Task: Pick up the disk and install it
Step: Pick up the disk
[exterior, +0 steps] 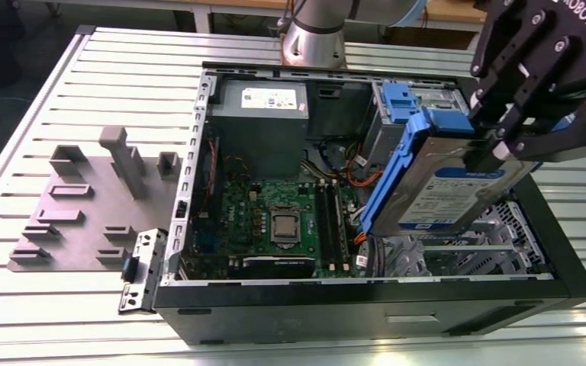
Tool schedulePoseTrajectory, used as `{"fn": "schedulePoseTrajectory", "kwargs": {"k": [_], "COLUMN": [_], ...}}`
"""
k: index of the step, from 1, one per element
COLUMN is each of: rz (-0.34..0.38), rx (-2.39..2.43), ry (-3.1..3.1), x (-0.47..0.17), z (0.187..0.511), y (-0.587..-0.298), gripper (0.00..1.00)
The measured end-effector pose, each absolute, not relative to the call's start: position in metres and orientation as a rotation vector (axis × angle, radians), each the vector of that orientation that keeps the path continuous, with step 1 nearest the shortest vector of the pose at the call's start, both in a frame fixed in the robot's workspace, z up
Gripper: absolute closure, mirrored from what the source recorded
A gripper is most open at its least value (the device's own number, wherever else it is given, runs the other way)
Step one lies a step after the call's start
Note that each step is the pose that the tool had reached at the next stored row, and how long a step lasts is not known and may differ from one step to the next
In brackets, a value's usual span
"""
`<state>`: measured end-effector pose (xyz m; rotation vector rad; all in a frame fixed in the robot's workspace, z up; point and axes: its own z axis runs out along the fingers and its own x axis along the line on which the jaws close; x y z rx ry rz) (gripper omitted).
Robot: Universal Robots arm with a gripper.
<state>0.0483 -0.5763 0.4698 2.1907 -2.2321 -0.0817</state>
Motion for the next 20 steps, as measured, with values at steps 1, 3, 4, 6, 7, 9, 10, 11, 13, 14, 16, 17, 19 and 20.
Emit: {"fn": "schedulePoseTrajectory", "kwargs": {"k": [1, 3, 4, 6, 7, 9, 10, 11, 13, 14, 16, 17, 19, 20], "rz": [-0.082, -0.082, -0.082, -0.082, -0.082, -0.082, -0.082, -0.082, -0.082, -0.082, -0.082, -0.082, -0.082, -0.082], "rx": [2.191, 2.191, 2.191, 2.191, 2.192, 2.193, 2.194, 2.195, 2.197, 2.199, 2.202, 2.203, 2.206, 2.208], "ry": [-2.232, -2.232, -2.232, -2.232, -2.231, -2.23, -2.229, -2.228, -2.225, -2.224, -2.221, -2.22, -2.216, -2.215], "x": [0.051, 0.056, 0.059, 0.065, 0.068, 0.074, 0.078, 0.081, 0.086, 0.088, 0.092, 0.094, 0.098, 0.1], "z": [0.47, 0.47, 0.47, 0.469, 0.469, 0.469, 0.469, 0.469, 0.469, 0.469, 0.469, 0.468, 0.468, 0.468], "y": [-0.576, -0.576, -0.576, -0.576, -0.576, -0.576, -0.576, -0.576, -0.576, -0.576, -0.576, -0.576, -0.576, -0.576], "gripper": [0.65, 0.65, 0.65, 0.65, 0.65, 0.65, 0.65, 0.65, 0.65, 0.65, 0.65, 0.65, 0.65, 0.65]}}
